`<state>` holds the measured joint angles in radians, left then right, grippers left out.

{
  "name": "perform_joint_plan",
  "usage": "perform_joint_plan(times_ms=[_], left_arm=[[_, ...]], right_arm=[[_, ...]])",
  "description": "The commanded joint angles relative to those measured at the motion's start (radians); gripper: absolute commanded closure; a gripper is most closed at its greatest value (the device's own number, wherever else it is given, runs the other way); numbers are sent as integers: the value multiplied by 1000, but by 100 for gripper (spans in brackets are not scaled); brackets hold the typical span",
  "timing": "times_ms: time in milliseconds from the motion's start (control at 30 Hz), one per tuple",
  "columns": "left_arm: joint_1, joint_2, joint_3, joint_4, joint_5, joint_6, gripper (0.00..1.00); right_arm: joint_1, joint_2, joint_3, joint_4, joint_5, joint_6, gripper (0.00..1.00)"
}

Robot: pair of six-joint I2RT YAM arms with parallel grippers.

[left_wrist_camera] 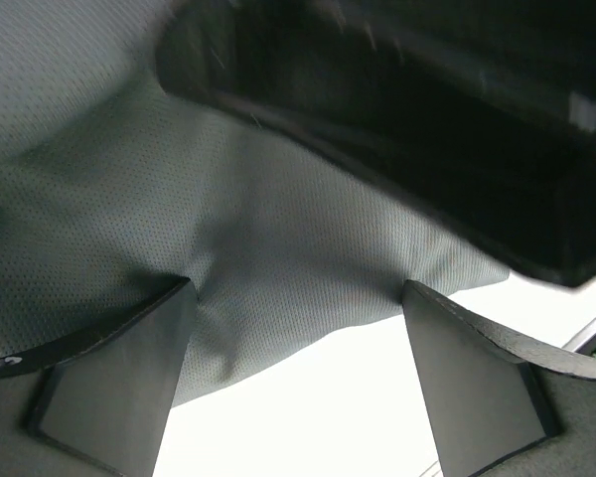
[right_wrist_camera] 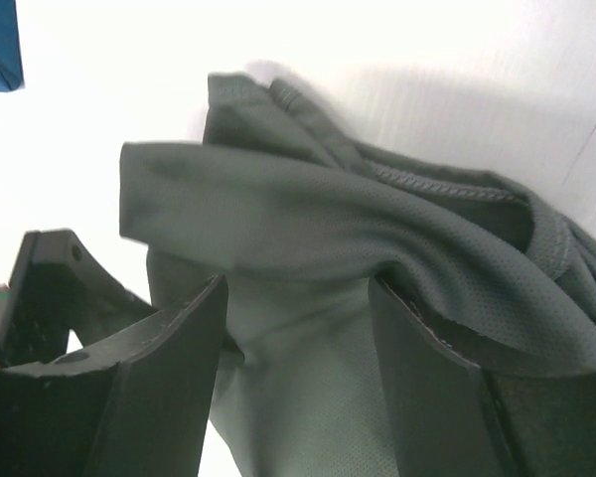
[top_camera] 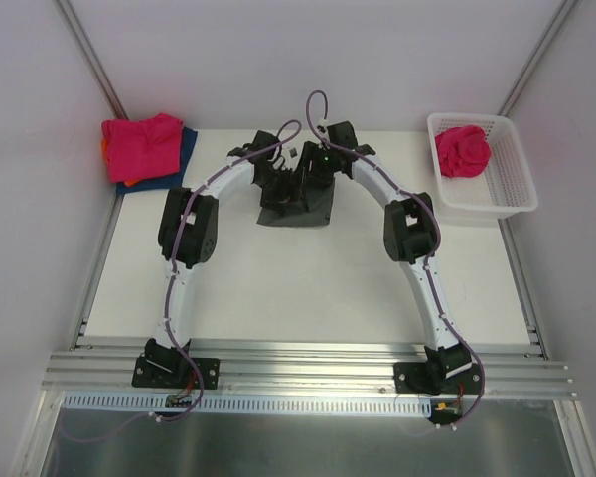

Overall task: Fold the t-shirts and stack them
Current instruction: Fold the long partially folded tshirt into a neat square

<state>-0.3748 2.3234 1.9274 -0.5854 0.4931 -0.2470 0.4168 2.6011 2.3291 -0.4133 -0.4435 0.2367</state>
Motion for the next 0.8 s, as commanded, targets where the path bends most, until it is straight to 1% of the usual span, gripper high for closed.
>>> perform_joint_plan(times_ms=[0, 167, 467, 567, 600, 667, 700, 767], left_arm=[[-22, -61, -77, -37, 32, -11, 14], [-32, -131, -169, -39, 30, -3, 14], [-56, -271, -294, -39, -20, 6, 14], [-64, -347, -285, -39, -42, 2, 13], [-64, -367, -280, -40, -50, 2, 13], [-64, -430, -263, -47, -76, 17, 12], [-62, -462, -255, -50, -108, 31, 12], [-62, -484, -229, -57, -125, 47, 11]], right_arm=[[-4, 14, 67, 24, 52, 9, 37], [-3, 13, 96, 33, 65, 7, 36], [2, -30, 101, 30, 58, 4, 37], [2, -82, 84, 24, 43, 4, 36], [0, -128, 76, 24, 31, 7, 36], [-7, -179, 36, 25, 23, 21, 36], [-7, -231, 17, 25, 17, 26, 36], [-13, -281, -52, 22, -1, 36, 37]])
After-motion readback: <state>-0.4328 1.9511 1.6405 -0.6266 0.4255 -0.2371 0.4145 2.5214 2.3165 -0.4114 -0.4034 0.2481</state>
